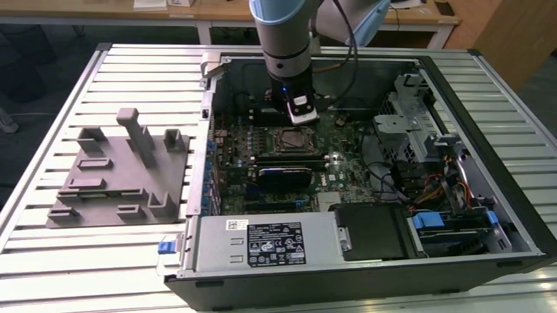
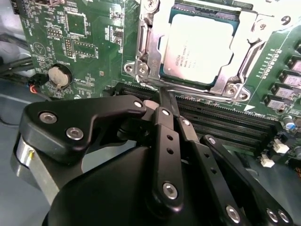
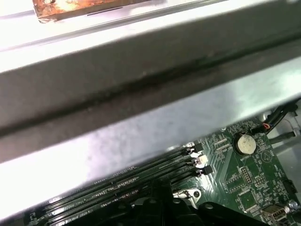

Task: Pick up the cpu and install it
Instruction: 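Install the first cpu locking lever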

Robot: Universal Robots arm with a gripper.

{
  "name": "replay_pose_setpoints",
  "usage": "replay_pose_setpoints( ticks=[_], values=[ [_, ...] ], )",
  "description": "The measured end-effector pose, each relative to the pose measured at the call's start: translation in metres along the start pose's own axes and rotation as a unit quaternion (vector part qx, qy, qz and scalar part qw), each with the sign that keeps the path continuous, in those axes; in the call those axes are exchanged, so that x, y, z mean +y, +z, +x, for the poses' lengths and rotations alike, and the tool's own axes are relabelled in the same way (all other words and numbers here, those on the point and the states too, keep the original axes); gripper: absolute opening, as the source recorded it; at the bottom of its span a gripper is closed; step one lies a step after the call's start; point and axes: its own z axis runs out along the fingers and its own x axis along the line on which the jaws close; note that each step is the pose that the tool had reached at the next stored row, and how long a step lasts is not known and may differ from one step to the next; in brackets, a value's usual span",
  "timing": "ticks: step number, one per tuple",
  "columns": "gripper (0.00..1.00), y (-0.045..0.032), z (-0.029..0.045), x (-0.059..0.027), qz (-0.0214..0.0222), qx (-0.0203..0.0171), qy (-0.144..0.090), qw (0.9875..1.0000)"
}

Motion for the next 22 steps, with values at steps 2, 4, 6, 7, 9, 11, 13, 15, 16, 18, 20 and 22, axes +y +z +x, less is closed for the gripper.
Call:
replay_pose_setpoints(
  ticks=[2, 4, 6, 7, 9, 11, 13, 15, 16, 18, 20, 22],
  values=[
    [0.11, -0.0030, -0.0004, 0.0007, 0.0000, 0.0000, 0.000, 1.0000],
    [0.11, -0.0069, -0.0009, 0.0017, 0.0000, 0.0000, 0.000, 1.0000],
    [0.11, -0.0108, -0.0015, 0.0026, 0.0001, 0.0000, 0.000, 1.0000],
    [0.11, -0.0129, -0.0018, 0.0031, 0.0000, 0.0000, 0.000, 1.0000],
    [0.11, -0.0170, -0.0023, 0.0041, 0.0001, 0.0000, 0.000, 1.0000],
    [0.11, -0.0178, -0.0025, 0.0044, -0.0001, 0.0000, 0.000, 1.0000],
    [0.11, -0.0183, -0.0025, 0.0045, 0.0000, 0.0000, 0.000, 1.0000],
    [0.11, -0.0188, -0.0026, 0.0046, 0.0000, 0.0000, 0.000, 1.0000],
    [0.11, -0.0188, -0.0027, 0.0044, -0.0001, 0.0000, 0.000, 1.0000],
    [0.11, -0.0192, -0.0035, 0.0024, 0.0005, 0.0003, 0.000, 1.0000],
    [0.11, -0.0197, -0.0049, -0.0008, 0.0027, 0.0009, 0.000, 1.0000],
    [0.11, -0.0205, -0.0066, -0.0049, 0.0060, 0.0013, -0.001, 1.0000]
  ],
)
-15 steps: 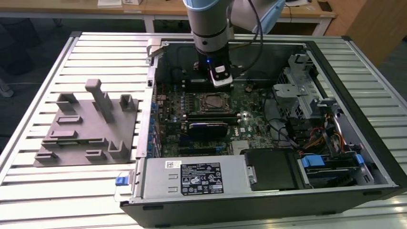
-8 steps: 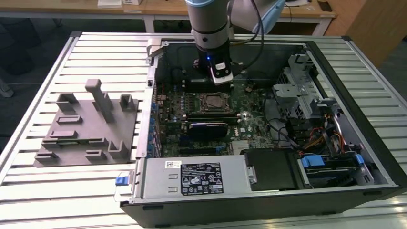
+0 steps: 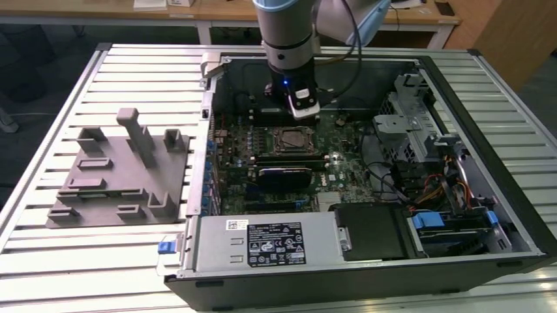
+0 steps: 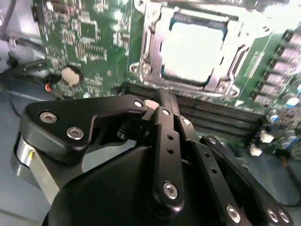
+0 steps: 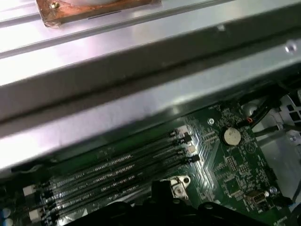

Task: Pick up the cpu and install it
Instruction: 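Install the first cpu locking lever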

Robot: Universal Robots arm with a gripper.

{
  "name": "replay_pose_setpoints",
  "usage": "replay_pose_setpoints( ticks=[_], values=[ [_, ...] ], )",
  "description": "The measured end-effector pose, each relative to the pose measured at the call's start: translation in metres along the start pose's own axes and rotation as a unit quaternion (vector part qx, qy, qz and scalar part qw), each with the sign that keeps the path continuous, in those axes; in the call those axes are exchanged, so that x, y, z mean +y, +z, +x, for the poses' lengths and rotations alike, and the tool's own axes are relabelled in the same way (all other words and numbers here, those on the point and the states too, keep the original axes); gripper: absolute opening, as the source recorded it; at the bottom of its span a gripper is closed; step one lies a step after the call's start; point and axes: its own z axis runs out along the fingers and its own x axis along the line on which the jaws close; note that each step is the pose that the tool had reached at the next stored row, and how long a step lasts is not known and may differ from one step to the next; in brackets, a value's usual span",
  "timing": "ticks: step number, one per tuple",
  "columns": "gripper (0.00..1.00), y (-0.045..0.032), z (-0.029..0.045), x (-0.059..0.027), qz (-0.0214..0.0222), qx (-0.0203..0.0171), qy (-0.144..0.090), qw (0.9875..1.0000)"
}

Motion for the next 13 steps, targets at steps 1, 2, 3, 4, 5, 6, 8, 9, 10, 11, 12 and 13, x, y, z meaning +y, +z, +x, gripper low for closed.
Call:
replay_pose_setpoints(
  ticks=[1, 2, 3, 4, 5, 6, 8, 9, 10, 11, 12, 13],
  values=[
    [0.11, -0.0003, -0.0009, -0.0022, 0.0015, 0.0001, 0.000, 1.0000],
    [0.11, -0.0007, -0.0019, -0.0044, 0.0030, 0.0001, 0.000, 1.0000],
    [0.11, -0.0011, -0.0028, -0.0067, 0.0049, 0.0003, -0.001, 1.0000],
    [0.11, -0.0014, -0.0037, -0.0088, 0.0070, 0.0005, -0.001, 1.0000],
    [0.11, -0.0018, -0.0045, -0.0107, 0.0091, 0.0007, -0.001, 1.0000],
    [0.11, -0.0019, -0.0051, -0.0120, 0.0119, 0.0007, -0.001, 0.9999],
    [0.11, -0.0021, -0.0055, -0.0132, 0.0218, 0.0004, -0.003, 0.9998],
    [0.11, -0.0022, -0.0056, -0.0134, 0.0275, 0.0001, -0.004, 0.9996],
    [0.11, -0.0021, -0.0057, -0.0136, 0.0326, 0.0002, -0.004, 0.9995],
    [0.11, -0.0021, -0.0057, -0.0136, 0.0378, 0.0012, -0.005, 0.9993],
    [0.11, -0.0021, -0.0058, -0.0137, 0.0431, 0.0029, -0.005, 0.9991],
    [0.11, -0.0021, -0.0058, -0.0137, 0.0484, 0.0051, -0.006, 0.9988]
  ],
)
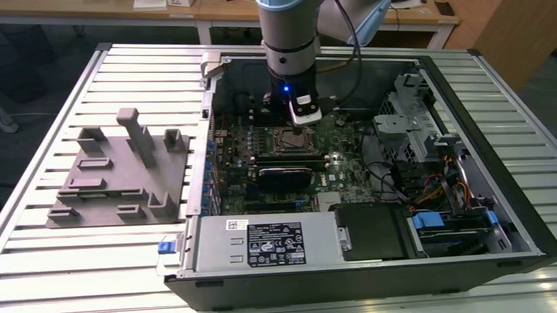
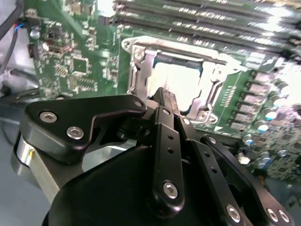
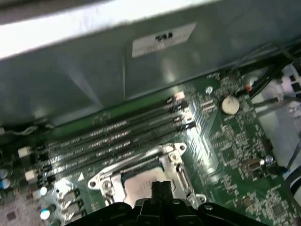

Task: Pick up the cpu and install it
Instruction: 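Install the first cpu locking lever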

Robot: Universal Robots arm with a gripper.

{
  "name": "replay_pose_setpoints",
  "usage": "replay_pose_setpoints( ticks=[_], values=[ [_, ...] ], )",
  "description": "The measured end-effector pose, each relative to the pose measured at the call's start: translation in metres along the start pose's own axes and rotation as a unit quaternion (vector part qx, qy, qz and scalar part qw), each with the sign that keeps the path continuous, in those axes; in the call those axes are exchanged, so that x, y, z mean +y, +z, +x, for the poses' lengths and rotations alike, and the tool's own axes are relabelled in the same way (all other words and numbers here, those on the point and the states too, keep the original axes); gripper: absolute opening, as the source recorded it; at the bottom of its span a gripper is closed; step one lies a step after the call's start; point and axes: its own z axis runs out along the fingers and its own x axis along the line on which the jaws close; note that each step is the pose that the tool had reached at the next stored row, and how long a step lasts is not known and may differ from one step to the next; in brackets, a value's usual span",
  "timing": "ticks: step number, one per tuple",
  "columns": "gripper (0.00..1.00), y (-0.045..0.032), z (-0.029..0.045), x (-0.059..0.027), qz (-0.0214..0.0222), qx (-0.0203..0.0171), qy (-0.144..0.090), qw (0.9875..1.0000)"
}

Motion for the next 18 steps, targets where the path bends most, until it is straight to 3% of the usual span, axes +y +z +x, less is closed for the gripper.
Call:
replay_pose_setpoints(
  ticks=[2, 5, 7, 13, 18],
  values=[
    [0.11, 0.0001, -0.0009, -0.0006, 0.0080, 0.0091, 0.000, 0.9999],
    [0.11, 0.0003, -0.0028, -0.0013, 0.0192, 0.0292, 0.001, 0.9994],
    [0.11, 0.0005, -0.0040, -0.0015, 0.0249, 0.0394, 0.002, 0.9989],
    [0.11, 0.0007, -0.0047, -0.0014, 0.0260, 0.0406, 0.002, 0.9988],
    [0.11, 0.0017, -0.0103, 0.0008, 0.0293, 0.0493, -0.003, 0.9983]
  ],
)
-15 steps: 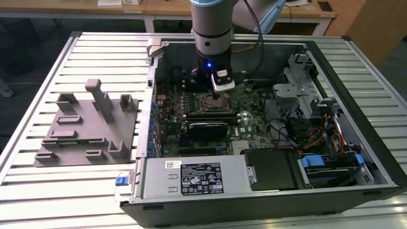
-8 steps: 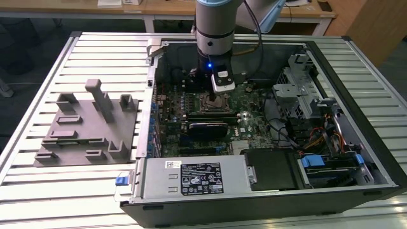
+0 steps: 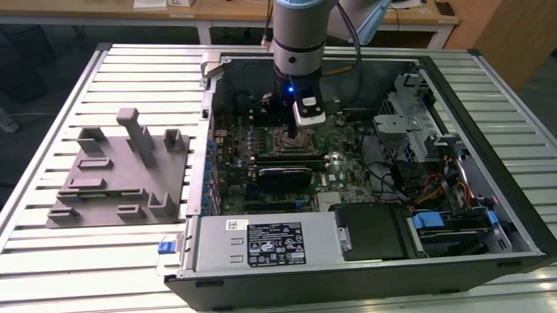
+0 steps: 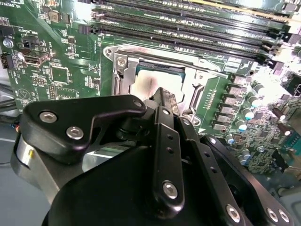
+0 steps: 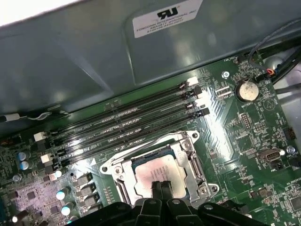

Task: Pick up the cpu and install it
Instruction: 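Install the first cpu locking lever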

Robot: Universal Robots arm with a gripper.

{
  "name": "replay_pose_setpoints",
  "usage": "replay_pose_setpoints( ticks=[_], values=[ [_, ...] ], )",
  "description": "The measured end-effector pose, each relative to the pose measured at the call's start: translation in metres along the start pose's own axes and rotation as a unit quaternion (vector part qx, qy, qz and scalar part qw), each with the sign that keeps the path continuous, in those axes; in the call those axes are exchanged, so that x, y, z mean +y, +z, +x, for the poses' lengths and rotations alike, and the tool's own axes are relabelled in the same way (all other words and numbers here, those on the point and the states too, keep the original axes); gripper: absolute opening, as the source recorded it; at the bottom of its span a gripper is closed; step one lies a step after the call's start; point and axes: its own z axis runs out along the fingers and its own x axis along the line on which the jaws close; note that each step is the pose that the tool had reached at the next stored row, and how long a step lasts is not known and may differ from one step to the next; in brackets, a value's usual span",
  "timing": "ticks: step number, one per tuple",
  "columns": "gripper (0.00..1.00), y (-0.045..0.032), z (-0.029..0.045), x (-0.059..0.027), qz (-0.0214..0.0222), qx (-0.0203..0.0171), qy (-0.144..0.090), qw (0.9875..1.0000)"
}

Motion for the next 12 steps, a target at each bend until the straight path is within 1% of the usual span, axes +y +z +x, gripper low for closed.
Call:
replay_pose_setpoints(
  ticks=[2, 4, 8, 12],
  values=[
    [0.11, -0.0001, -0.0006, 0.0002, 0.0020, 0.0029, -0.004, 1.0000],
    [0.11, -0.0011, -0.0006, 0.0002, 0.0028, 0.0044, -0.007, 1.0000],
    [0.11, -0.0038, -0.0008, 0.0005, 0.0029, 0.0064, -0.016, 0.9998],
    [0.11, -0.0059, -0.0011, 0.0008, 0.0036, 0.0099, -0.027, 0.9996]
  ],
)
